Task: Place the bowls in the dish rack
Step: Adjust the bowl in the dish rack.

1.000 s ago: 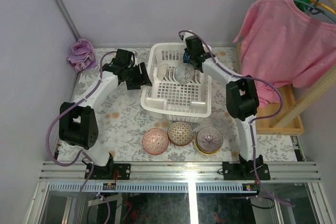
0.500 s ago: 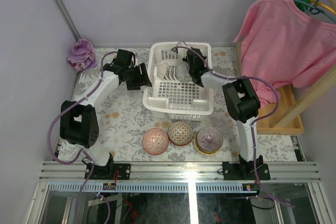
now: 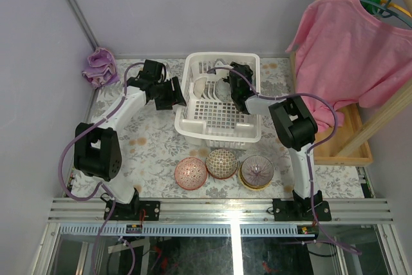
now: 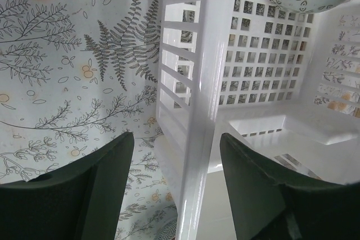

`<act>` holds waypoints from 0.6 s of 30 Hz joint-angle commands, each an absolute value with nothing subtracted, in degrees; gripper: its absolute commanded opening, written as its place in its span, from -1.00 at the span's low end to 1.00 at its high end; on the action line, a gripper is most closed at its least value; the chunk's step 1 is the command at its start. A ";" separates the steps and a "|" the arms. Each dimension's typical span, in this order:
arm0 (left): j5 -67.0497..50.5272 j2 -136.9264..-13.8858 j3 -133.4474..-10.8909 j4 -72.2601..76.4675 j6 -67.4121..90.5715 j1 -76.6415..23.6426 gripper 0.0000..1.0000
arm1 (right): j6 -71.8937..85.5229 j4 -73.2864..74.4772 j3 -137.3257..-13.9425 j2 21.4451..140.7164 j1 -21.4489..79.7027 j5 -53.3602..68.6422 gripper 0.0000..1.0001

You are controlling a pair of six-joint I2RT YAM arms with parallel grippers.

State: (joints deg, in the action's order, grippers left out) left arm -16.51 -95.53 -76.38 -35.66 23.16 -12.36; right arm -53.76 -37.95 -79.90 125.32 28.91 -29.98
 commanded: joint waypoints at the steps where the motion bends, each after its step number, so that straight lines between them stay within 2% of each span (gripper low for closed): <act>1: -15.98 -95.84 -78.67 -34.72 21.87 -11.95 0.24 | -50.53 -38.44 -81.42 120.62 29.39 -30.53 0.07; 3: -15.97 -95.76 -78.81 -34.68 21.85 -11.98 0.24 | -49.50 -37.21 -81.71 119.58 29.36 -30.20 0.27; 6: -15.90 -95.63 -78.72 -34.79 21.87 -11.91 0.24 | -48.23 -35.42 -83.04 118.41 29.37 -31.33 0.45; 13: -16.42 -95.60 -78.36 -34.57 22.09 -12.00 0.24 | -37.56 -21.90 -88.62 113.18 29.28 -34.16 0.61; 16: -16.69 -95.46 -77.93 -34.13 22.32 -11.93 0.24 | -25.49 -6.77 -93.33 110.33 28.91 -32.16 0.61; 18: -16.67 -95.33 -77.76 -33.98 22.41 -11.93 0.23 | -12.71 5.38 -98.57 109.12 27.64 -26.56 0.62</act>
State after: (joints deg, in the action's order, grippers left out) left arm -16.51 -95.53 -77.01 -35.66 23.16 -12.36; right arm -35.11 -15.79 -89.38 115.42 28.80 -31.68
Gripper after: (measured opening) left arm 0.620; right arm 0.804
